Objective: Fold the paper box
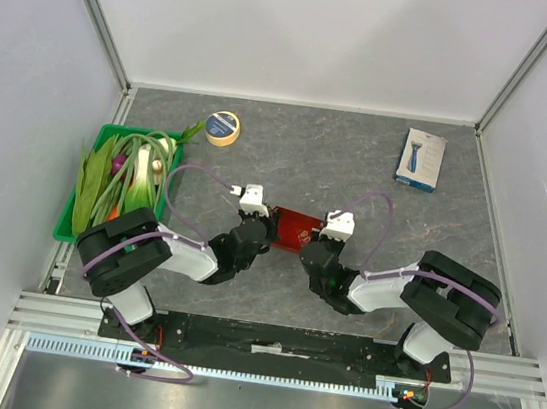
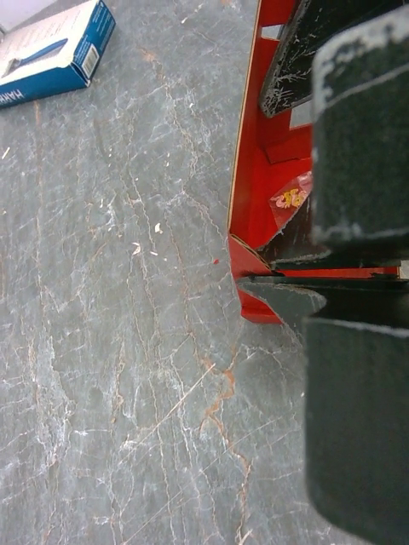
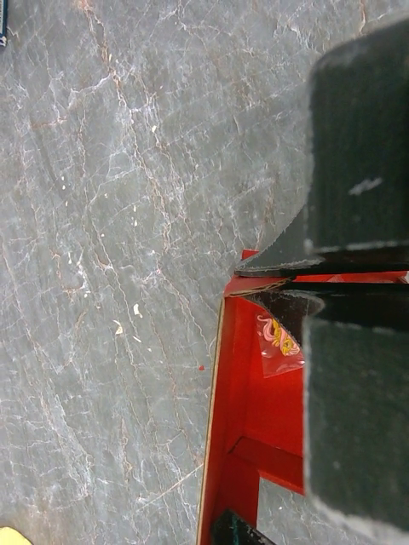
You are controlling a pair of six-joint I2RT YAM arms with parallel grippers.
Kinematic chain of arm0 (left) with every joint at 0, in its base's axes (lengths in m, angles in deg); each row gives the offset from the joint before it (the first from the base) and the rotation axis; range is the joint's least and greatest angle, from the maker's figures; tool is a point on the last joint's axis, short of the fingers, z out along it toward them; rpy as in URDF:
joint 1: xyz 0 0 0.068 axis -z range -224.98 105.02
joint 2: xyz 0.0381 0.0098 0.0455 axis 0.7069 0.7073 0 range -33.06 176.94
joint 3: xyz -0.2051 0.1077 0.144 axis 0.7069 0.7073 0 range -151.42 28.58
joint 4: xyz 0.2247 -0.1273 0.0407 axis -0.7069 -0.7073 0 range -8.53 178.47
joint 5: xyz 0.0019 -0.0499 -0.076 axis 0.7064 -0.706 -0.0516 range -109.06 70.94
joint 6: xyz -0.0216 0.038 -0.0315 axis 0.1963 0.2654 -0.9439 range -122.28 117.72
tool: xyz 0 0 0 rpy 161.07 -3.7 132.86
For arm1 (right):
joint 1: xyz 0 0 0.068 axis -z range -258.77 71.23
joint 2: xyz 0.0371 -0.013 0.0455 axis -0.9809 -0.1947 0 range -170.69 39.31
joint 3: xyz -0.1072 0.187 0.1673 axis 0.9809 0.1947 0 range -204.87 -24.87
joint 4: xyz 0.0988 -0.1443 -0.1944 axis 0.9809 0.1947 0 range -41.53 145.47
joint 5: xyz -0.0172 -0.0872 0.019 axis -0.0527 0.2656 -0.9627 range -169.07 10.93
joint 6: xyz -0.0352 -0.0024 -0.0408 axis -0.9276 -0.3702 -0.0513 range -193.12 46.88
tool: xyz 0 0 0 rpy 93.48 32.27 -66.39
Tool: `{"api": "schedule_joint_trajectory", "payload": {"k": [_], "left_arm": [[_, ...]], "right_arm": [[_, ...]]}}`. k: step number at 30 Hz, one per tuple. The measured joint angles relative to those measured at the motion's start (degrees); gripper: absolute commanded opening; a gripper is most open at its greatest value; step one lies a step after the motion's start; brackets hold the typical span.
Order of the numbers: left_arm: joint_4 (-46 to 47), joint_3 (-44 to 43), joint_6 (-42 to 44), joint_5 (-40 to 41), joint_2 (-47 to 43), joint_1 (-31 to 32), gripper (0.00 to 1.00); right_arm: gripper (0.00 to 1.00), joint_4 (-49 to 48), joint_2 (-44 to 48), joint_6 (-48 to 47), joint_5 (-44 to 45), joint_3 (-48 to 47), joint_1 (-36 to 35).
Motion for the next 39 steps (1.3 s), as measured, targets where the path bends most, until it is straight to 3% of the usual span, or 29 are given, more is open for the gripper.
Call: {"api": "schedule_joint_trajectory", "payload": {"k": [19, 39], "left_arm": [[29.1, 7.4, 4.7, 8.4, 11.2, 8.0, 0.02], [38.9, 10.6, 7.4, 12.1, 17.9, 11.9, 0.02]], "right_arm": [[0.00, -19.8, -0.4, -7.6, -1.5, 10.6, -2.3], [0.01, -26.4, -2.6, -7.8, -2.2, 13.8, -3.9]]}}
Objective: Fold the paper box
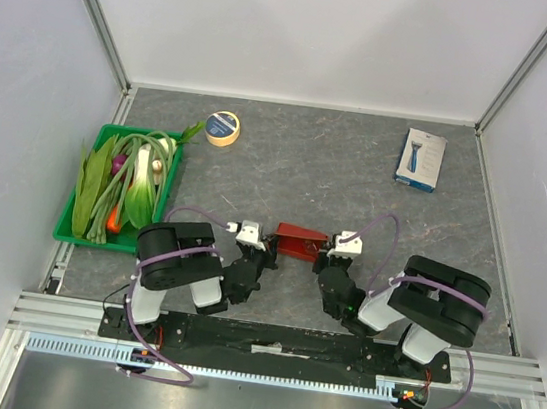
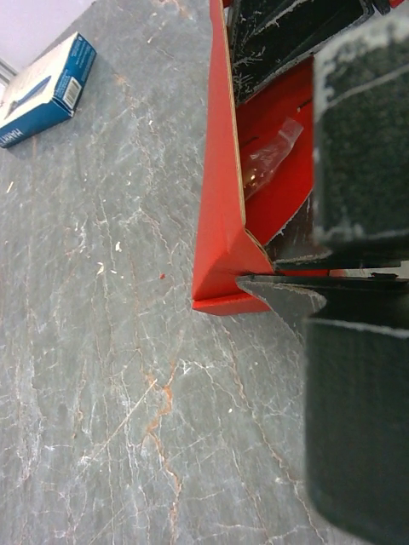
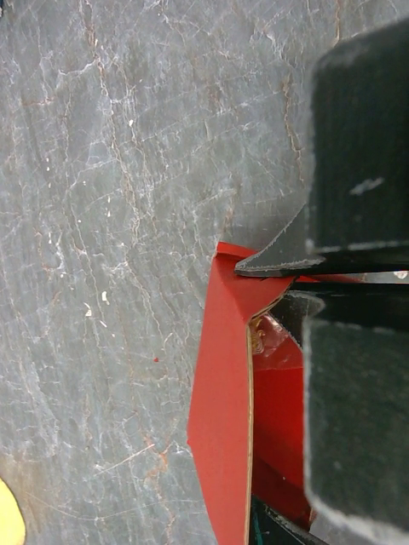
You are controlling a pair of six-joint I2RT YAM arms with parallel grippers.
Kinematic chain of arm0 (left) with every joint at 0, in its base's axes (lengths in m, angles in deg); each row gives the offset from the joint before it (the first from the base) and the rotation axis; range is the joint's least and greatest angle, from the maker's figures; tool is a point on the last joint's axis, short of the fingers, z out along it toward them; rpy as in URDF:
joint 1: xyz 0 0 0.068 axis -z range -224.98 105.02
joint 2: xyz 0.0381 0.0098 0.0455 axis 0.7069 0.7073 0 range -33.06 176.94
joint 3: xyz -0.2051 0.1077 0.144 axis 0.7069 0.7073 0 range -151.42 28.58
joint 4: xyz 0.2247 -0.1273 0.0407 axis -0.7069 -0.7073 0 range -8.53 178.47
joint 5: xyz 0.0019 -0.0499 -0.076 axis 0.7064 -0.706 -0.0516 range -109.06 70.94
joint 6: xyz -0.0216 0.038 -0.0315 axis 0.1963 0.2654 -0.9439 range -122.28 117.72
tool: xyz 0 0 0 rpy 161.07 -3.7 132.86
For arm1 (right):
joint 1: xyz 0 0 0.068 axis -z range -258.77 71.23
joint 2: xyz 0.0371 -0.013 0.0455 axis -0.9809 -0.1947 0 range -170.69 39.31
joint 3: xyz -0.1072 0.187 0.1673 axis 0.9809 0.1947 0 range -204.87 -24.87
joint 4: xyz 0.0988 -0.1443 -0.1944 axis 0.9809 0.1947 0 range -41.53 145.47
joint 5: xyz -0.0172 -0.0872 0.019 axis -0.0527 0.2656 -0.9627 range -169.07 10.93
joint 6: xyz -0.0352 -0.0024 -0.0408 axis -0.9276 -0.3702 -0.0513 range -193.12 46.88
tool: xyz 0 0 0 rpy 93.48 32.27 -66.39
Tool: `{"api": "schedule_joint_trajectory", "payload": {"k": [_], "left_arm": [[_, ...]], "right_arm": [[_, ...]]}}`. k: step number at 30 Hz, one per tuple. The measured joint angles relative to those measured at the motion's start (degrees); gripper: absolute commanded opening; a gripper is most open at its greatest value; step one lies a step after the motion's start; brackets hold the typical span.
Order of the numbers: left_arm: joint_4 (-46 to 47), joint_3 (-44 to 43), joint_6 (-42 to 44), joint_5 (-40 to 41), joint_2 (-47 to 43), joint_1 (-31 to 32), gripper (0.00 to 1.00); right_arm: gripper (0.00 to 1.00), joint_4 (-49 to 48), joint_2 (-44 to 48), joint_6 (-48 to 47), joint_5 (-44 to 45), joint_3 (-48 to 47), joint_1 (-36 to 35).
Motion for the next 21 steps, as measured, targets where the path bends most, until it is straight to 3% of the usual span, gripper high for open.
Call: {"api": "schedule_joint_trajectory", "payload": {"k": [4, 7, 11, 15, 21], "left_arm": [[0.0, 0.3, 0.0, 0.7, 0.7, 0.8, 0.02], [0.0, 0.4, 0.5, 1.4, 1.0, 1.5, 0.02], [-0.6, 0.7, 1.0, 2.3, 1.2, 2.2, 0.02], [-1.1, 0.7, 1.2, 3.0, 1.5, 2.4, 0.02], [-2.3, 1.3, 1.7, 5.9, 1.5, 2.3, 0.02]], "right_arm": [[0.04, -0.3, -0.3, 0.2, -0.3, 0.9, -0.9], [0.11, -0.5, -0.4, 0.4, -0.9, 1.9, -1.6], [0.30, 5.2, 2.6, 2.6, -1.3, 2.2, -2.1], [0.50, 20.2, 11.2, 6.9, -1.6, 1.7, -2.6], [0.61, 47.8, 30.6, 13.3, -3.2, -1.2, -2.7]]}}
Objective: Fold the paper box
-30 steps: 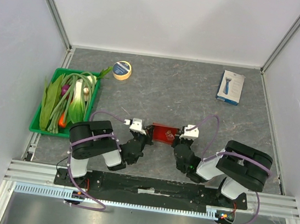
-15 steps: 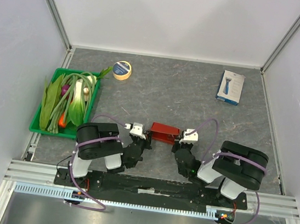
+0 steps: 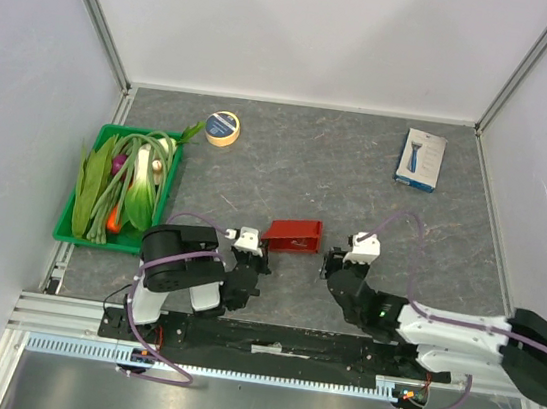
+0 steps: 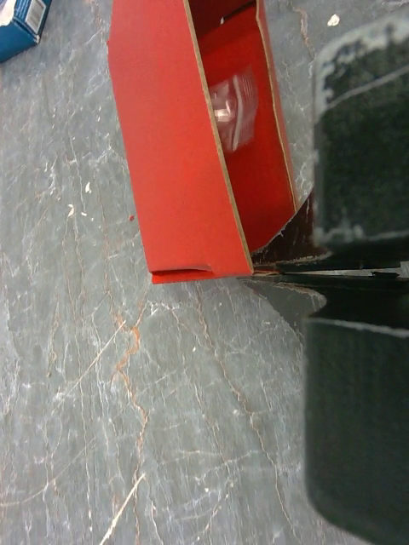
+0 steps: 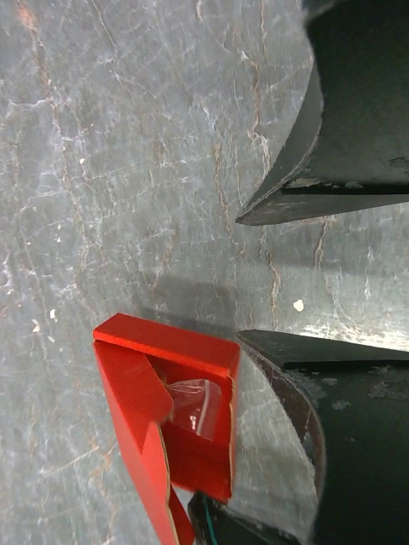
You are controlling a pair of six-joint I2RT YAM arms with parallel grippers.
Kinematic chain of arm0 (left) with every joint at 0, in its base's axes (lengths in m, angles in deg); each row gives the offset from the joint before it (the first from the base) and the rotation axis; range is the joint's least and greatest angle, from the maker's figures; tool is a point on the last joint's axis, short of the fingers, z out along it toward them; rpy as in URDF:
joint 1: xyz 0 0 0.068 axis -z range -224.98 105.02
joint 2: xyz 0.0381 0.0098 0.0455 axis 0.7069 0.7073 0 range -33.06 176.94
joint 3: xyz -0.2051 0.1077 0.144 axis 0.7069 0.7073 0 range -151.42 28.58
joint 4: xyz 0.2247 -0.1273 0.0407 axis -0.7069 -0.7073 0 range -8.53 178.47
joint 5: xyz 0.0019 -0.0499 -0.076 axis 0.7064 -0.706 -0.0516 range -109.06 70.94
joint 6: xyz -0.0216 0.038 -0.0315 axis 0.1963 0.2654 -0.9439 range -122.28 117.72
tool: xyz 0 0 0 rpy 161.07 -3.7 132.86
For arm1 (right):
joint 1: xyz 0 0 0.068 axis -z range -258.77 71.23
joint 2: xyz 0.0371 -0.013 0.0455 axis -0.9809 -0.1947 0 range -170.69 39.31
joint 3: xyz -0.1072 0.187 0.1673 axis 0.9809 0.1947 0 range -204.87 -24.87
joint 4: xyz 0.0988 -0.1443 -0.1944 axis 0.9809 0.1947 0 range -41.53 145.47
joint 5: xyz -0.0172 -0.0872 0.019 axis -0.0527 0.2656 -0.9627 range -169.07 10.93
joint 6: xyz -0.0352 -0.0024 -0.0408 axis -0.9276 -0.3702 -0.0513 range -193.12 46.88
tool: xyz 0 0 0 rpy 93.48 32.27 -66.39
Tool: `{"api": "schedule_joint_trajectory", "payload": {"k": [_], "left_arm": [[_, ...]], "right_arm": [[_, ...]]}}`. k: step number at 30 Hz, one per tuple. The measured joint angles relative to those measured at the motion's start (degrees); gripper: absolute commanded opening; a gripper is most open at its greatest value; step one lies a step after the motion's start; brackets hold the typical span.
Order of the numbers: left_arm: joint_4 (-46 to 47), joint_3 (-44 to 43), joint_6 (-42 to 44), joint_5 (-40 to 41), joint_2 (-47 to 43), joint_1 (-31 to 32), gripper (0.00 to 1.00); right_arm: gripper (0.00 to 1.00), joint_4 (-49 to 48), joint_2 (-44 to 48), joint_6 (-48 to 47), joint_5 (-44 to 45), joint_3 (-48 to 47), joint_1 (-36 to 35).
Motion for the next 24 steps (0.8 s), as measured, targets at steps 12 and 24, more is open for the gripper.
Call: {"api": "schedule_joint_trajectory", "payload": {"k": [12, 24], "left_arm": [[-2.0, -1.8, 5.0, 4.8, 0.3, 1.2, 0.02], [-4.5, -4.3, 12.6, 7.6, 0.4, 2.1, 0.02]], "right_arm": [[0.82, 32.7, 18.4, 4.4, -17.7, -11.2, 5.8], [0.97, 29.3, -9.5, -2.6, -48.6, -34.2, 27.3]]}}
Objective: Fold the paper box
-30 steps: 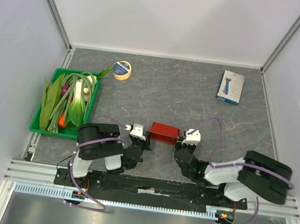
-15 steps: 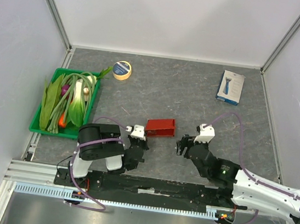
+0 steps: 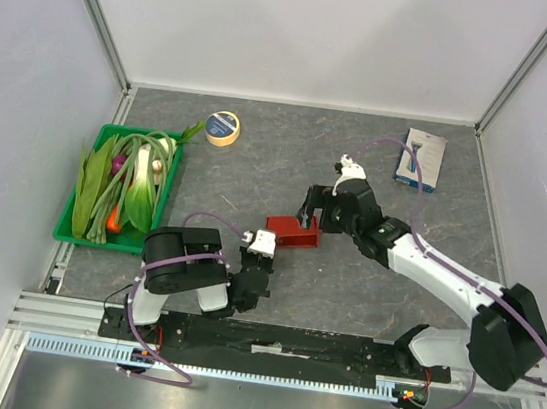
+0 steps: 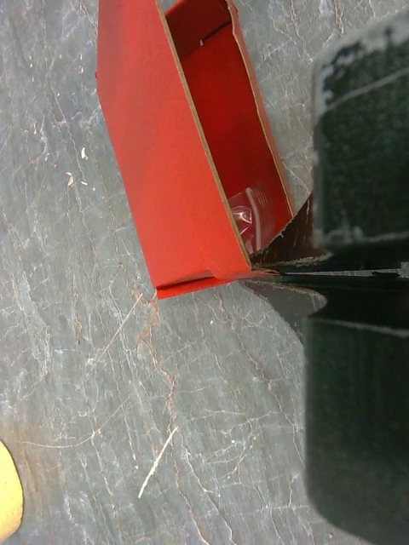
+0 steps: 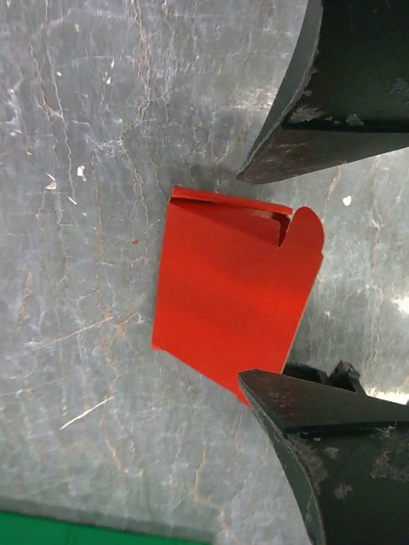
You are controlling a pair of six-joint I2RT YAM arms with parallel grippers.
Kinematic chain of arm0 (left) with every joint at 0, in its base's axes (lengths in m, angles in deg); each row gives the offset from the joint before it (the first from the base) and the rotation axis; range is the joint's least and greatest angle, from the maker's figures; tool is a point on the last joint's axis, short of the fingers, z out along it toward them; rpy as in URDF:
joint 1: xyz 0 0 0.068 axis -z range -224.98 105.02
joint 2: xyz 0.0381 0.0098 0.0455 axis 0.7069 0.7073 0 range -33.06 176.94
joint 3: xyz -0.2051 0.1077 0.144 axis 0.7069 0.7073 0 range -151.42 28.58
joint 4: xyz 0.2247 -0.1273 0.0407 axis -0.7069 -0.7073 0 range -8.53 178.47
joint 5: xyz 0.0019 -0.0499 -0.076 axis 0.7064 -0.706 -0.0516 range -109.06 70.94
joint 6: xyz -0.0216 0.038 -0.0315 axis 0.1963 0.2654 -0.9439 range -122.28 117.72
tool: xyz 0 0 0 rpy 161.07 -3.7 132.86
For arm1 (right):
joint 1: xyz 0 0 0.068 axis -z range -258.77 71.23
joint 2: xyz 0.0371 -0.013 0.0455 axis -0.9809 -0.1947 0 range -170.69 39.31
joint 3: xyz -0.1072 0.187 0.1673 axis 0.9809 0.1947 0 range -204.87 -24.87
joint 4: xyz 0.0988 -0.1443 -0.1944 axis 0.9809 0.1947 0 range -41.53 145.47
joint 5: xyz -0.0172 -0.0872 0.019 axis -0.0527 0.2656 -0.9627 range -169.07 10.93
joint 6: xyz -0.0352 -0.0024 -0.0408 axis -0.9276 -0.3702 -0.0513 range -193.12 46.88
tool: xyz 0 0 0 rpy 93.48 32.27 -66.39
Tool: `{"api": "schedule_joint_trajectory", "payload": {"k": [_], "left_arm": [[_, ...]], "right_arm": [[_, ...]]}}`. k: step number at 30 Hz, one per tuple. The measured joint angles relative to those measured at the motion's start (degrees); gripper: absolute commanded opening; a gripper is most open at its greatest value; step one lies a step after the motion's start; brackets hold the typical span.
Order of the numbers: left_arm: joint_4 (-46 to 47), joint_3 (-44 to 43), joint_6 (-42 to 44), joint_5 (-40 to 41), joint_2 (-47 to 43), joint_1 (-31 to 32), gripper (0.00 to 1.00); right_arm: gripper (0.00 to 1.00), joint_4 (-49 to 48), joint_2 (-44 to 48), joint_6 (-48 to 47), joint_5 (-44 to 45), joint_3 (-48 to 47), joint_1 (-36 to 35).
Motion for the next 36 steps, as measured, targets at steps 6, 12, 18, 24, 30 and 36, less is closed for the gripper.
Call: {"api": "schedule_joint_trajectory", "payload": {"k": [6, 12, 18, 24, 30, 36], "left_arm": [[-0.6, -0.3, 2.1, 1.2, 0.0, 0.2, 0.02], [-1.0, -0.6, 4.2, 1.2, 0.0, 0.3, 0.08], [-1.6, 0.5, 6.4, 0.9, -1.0, 0.9, 0.72], [-6.0, 7.5, 5.2, -2.3, -12.9, 7.8, 0.87], [-32.3, 8.5, -11.6, -15.0, -38.7, 9.7, 0.72], [-57.1, 9.4, -22.1, -32.9, -62.6, 5.9, 0.70]], "right_arm": [[0.95, -8.0, -4.9, -5.1, -1.6, 6.1, 0.1], [0.94, -19.2, -6.3, -7.8, -1.5, 13.5, 0.2], [0.94, -26.5, -8.6, -8.4, -1.4, 16.2, 0.5], [0.94, -30.5, -11.5, -8.4, -1.7, 16.4, 0.5], [0.94, -32.1, -12.4, -8.6, -1.7, 16.4, 0.5], [0.92, -32.6, -12.7, -8.6, -1.5, 16.5, 0.5]]}}
